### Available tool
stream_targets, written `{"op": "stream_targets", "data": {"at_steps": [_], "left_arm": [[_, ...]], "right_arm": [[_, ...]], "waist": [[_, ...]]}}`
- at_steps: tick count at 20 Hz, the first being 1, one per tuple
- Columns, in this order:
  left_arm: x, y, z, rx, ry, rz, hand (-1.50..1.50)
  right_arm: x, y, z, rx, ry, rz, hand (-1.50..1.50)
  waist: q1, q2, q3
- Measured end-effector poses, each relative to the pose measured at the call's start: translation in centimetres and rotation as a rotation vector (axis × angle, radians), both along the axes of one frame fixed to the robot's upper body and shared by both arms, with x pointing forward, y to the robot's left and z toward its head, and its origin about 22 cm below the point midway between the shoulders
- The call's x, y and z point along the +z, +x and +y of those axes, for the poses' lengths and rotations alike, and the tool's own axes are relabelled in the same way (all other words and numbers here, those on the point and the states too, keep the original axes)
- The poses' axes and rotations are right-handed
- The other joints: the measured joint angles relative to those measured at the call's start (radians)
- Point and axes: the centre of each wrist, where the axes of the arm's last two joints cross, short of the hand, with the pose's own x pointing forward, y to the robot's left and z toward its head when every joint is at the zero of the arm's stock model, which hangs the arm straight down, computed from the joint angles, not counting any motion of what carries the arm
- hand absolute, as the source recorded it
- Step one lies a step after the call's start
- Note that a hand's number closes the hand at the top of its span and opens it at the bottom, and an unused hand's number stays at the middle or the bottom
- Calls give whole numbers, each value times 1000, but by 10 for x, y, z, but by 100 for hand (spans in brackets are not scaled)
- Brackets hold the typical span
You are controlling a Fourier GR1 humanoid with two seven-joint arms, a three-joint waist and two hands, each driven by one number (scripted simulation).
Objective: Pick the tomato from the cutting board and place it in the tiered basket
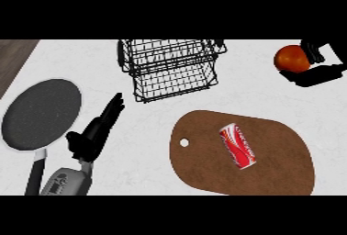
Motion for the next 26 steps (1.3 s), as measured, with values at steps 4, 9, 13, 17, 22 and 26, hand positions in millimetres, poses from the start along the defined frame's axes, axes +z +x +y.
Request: {"op": "stream_targets", "data": {"at_steps": [4, 9, 13, 17, 22, 26], "left_arm": [[2, -1, 3, 8, 4, 4, 0], [6, -1, 6, 8, 8, 8, 0], [2, -3, 4, 9, 13, 9, 0], [2, 0, 3, 3, 9, 7, 0], [4, 4, -3, -4, 1, 1, 0], [3, 4, -1, -3, 0, 0, 0]], "right_arm": [[43, 23, 17, 67, 51, -26, 150], [83, 46, 66, 94, 108, -19, 150], [110, 59, 109, 103, 118, 3, 150], [124, 69, 153, 106, 132, 34, 150], [131, 74, 200, 130, 121, 63, 150], [119, 76, 234, 150, 93, 89, 150]], "waist": [[-12, -6, -1], [-18, -9, -2], [-17, -8, -2], [-11, -5, -3], [-4, -1, -3], [0, 1, -3]]}}
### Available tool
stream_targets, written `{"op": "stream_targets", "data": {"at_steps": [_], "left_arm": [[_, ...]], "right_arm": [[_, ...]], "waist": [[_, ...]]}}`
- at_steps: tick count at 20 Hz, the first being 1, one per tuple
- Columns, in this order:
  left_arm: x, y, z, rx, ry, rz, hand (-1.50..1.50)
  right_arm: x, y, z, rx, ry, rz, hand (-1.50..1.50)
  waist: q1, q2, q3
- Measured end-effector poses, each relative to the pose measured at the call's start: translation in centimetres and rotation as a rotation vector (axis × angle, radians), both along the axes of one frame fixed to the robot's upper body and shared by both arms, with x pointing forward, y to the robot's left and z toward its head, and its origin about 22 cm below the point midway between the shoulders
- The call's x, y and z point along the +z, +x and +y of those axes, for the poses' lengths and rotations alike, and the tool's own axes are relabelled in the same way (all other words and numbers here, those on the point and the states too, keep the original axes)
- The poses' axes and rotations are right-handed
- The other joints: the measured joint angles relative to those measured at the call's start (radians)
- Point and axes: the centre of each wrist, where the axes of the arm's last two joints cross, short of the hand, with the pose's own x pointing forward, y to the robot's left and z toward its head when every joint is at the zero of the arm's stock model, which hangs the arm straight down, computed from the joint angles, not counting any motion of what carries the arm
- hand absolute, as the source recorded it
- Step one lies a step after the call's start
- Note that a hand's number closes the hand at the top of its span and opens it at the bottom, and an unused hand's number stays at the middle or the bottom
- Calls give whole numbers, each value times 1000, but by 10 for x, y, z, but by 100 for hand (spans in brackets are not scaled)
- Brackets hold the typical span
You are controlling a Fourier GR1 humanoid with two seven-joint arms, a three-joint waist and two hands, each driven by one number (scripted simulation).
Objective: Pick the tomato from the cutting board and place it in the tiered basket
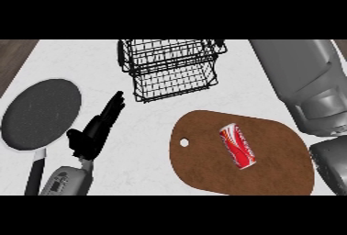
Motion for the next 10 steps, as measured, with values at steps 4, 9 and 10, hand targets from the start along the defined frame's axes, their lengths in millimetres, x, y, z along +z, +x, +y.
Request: {"op": "stream_targets", "data": {"at_steps": [4, 9, 10], "left_arm": [[4, 1, -5, -7, 1, -8, 0], [3, 1, -7, -15, 8, -8, 0], [1, -1, -5, -14, 6, -5, 0]], "right_arm": [[-14, -1, 27, 15, -7, 21, 150], [-26, -1, 46, 41, 1, 40, 150], [-29, -1, 48, 49, 9, 52, 150]], "waist": [[5, 3, 0], [7, 5, 0], [7, 4, 0]]}}
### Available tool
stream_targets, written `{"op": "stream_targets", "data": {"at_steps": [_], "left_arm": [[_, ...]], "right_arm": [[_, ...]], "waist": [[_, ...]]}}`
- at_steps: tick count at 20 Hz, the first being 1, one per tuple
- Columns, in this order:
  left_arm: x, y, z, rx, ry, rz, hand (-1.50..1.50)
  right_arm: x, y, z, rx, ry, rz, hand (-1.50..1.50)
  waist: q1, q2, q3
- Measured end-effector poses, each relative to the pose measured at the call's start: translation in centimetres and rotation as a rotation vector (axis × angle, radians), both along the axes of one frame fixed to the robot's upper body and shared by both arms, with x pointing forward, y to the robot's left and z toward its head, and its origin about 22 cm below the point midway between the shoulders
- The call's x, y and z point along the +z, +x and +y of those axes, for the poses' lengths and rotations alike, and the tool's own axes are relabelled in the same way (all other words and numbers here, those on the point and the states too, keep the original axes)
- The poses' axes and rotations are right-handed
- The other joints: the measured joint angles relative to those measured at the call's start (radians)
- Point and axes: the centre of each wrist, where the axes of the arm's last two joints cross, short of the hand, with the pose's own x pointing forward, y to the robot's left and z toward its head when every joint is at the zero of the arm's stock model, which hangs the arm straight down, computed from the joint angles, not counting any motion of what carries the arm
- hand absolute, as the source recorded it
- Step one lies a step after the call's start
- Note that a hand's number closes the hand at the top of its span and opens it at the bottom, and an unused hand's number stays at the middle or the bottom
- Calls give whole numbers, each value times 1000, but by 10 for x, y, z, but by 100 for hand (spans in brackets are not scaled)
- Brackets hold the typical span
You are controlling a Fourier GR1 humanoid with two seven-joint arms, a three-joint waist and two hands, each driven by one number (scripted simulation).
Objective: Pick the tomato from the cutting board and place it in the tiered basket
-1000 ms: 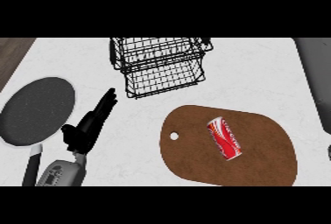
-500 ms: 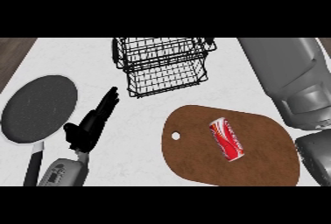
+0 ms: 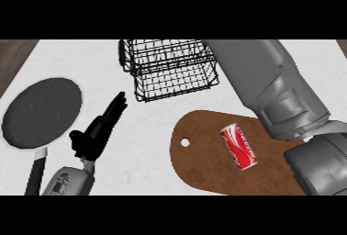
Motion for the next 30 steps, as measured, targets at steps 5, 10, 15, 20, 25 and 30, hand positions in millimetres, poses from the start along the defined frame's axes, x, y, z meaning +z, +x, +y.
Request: {"op": "stream_targets", "data": {"at_steps": [5, 10, 15, 20, 25, 30], "left_arm": [[4, 1, 3, -9, 3, -3, 0], [5, 1, 5, -1, -3, -1, 0], [4, 4, 4, 1, -4, 0, 0], [0, 0, 2, 7, 0, -1, 0], [3, 0, 3, 12, -5, -1, 0], [-2, 0, 5, 23, -5, 2, 0]], "right_arm": [[-12, -2, 15, 20, 64, 65, 150], [-19, -4, 27, 4, 120, 257, -150], [-22, -4, 28, -25, 200, 432, -150], [-11, 0, 16, -85, 316, 433, -150], [4, 9, -16, -269, 387, 277, -150], [12, 20, -71, -455, 487, 104, -150]], "waist": [[8, 3, 0], [5, 0, 0], [0, -1, 0], [-6, -2, 0], [-9, -1, 0], [-18, 1, 0]]}}
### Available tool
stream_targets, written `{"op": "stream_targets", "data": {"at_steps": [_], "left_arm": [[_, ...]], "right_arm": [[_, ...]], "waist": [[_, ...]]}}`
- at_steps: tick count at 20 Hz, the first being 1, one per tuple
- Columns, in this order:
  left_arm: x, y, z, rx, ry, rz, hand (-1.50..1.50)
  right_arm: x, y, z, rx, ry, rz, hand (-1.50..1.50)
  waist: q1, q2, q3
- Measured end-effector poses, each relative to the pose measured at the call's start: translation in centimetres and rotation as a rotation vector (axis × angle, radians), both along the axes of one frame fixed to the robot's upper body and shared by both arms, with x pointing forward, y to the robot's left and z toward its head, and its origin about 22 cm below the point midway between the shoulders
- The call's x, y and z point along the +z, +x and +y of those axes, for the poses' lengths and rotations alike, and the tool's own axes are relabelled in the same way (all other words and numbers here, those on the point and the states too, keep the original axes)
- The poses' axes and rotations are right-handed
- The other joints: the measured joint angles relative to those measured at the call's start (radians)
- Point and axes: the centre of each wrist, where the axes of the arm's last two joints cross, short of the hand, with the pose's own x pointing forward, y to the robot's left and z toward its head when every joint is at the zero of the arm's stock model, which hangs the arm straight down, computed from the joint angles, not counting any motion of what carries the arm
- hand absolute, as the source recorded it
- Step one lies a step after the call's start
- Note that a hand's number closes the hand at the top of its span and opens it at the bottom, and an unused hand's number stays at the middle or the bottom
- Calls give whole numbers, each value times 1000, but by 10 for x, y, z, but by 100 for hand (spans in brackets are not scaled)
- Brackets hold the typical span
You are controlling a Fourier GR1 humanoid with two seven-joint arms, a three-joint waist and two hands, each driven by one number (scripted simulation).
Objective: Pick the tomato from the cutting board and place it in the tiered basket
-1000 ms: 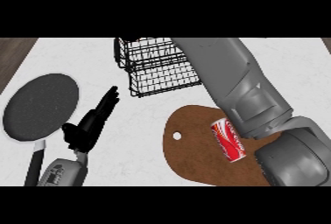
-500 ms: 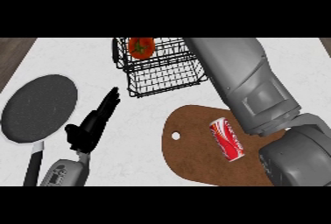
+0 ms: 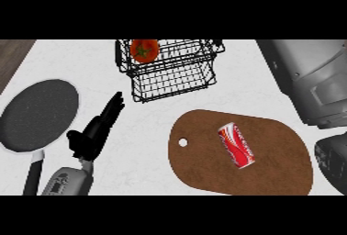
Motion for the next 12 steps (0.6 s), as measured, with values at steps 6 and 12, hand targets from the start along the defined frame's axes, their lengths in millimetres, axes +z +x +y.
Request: {"op": "stream_targets", "data": {"at_steps": [6, 12], "left_arm": [[-1, -2, -1, 1, 0, 4, 0], [3, 1, 0, -5, 1, -2, 0]], "right_arm": [[-1, 5, -91, -120, 146, -102, -150], [0, -9, -194, -164, 188, -137, -150]], "waist": [[-7, -3, 2], [0, 1, 3]]}}
